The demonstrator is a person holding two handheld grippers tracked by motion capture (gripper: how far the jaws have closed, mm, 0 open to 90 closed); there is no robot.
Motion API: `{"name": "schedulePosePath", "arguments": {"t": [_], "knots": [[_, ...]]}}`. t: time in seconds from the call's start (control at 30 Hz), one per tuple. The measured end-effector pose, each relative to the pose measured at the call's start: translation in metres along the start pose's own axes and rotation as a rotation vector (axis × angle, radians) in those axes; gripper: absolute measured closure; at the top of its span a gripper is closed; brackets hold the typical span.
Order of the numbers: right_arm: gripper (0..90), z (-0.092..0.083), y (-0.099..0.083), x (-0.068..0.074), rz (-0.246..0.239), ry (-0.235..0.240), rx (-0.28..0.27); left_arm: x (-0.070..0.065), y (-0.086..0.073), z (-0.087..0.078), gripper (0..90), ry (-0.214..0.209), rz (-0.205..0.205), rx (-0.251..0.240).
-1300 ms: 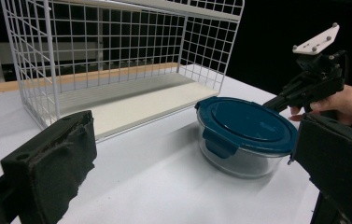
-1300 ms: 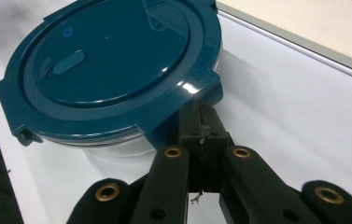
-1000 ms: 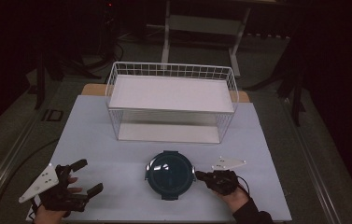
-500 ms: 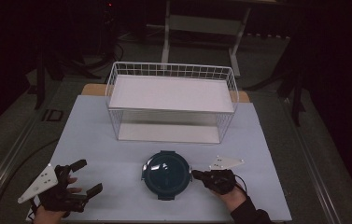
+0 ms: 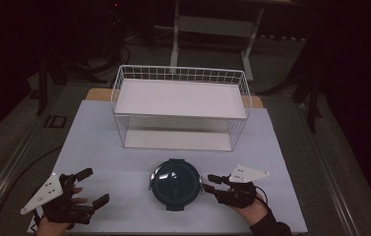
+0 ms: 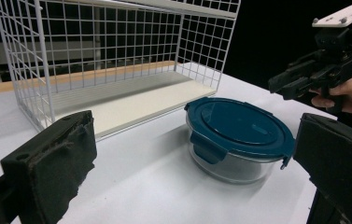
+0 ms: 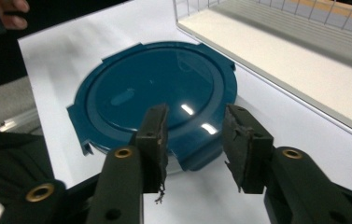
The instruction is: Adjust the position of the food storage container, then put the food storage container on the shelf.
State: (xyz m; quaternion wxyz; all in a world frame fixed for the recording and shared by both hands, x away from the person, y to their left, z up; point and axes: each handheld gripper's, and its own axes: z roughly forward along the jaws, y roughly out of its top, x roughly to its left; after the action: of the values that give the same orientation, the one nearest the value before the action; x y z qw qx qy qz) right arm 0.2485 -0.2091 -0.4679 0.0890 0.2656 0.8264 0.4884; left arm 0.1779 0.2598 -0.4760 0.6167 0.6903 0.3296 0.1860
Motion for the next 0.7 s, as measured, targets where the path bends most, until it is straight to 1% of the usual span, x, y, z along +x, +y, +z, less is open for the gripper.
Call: {"name": "schedulePosePath", "arguments": {"t": [0.03,0.07,0.1,0.13,0.17,0.23,0.3,0.37,0.4,0.47,0.5,0.53,0.6,0.63,0.67,0.7], "knots": [[54.5,0.0,0.0,0.0,0.0,0.002,-0.006,0.0,0.0,0.0,0.0,0.0,0.002,0.001],[45.4,0.0,0.001,0.0,0.006,0.007,-0.011,0.0,0.0,0.0,0.0,0.0,0.001,0.001],[45.4,0.0,0.001,0.0,0.006,0.007,-0.011,0.0,0.0,0.0,0.0,0.0,0.001,0.001],[30.1,0.0,0.001,-0.002,0.028,0.013,-0.031,-0.001,0.0,0.0,0.0,-0.001,0.0,0.003],[24.3,0.0,0.001,-0.002,0.029,0.009,-0.035,-0.001,0.0,0.001,0.0,-0.003,-0.002,0.004],[14.8,-0.001,0.001,-0.003,0.019,0.017,-0.032,-0.002,0.001,0.002,0.0,-0.009,-0.002,0.01],[13.8,-0.002,0.001,-0.004,0.036,0.018,-0.045,-0.004,0.003,0.004,0.0,-0.022,-0.004,0.01],[10.9,-0.004,0.001,-0.003,0.009,0.002,-0.047,-0.008,0.007,0.006,0.0,-0.031,0.005,0.016],[10.9,-0.005,0.002,-0.003,0.003,-0.001,-0.05,-0.01,0.01,0.007,0.0,-0.043,0.004,0.013],[11.3,-0.008,0.003,-0.002,-0.009,-0.006,-0.08,-0.013,0.016,0.009,0.0,-0.055,-0.004,0.018],[13.8,-0.01,0.004,-0.002,-0.024,-0.026,-0.095,-0.015,0.019,0.01,0.0,-0.06,-0.002,0.014],[13.9,-0.012,0.005,-0.001,-0.031,-0.045,-0.104,-0.016,0.023,0.011,0.0,-0.062,-0.003,0.017],[14.4,-0.016,0.007,0.001,-0.053,-0.072,-0.128,-0.02,0.029,0.014,0.0,-0.07,0.002,0.028],[15.1,-0.018,0.008,0.003,-0.069,-0.091,-0.146,-0.021,0.031,0.016,0.0,-0.068,0.011,0.042],[15.6,-0.02,0.009,0.004,-0.081,-0.1,-0.158,-0.022,0.033,0.018,0.0,-0.075,0.021,0.054],[15.6,-0.02,0.009,0.004,-0.081,-0.1,-0.158,-0.022,0.033,0.018,0.0,-0.075,0.021,0.054]]}}
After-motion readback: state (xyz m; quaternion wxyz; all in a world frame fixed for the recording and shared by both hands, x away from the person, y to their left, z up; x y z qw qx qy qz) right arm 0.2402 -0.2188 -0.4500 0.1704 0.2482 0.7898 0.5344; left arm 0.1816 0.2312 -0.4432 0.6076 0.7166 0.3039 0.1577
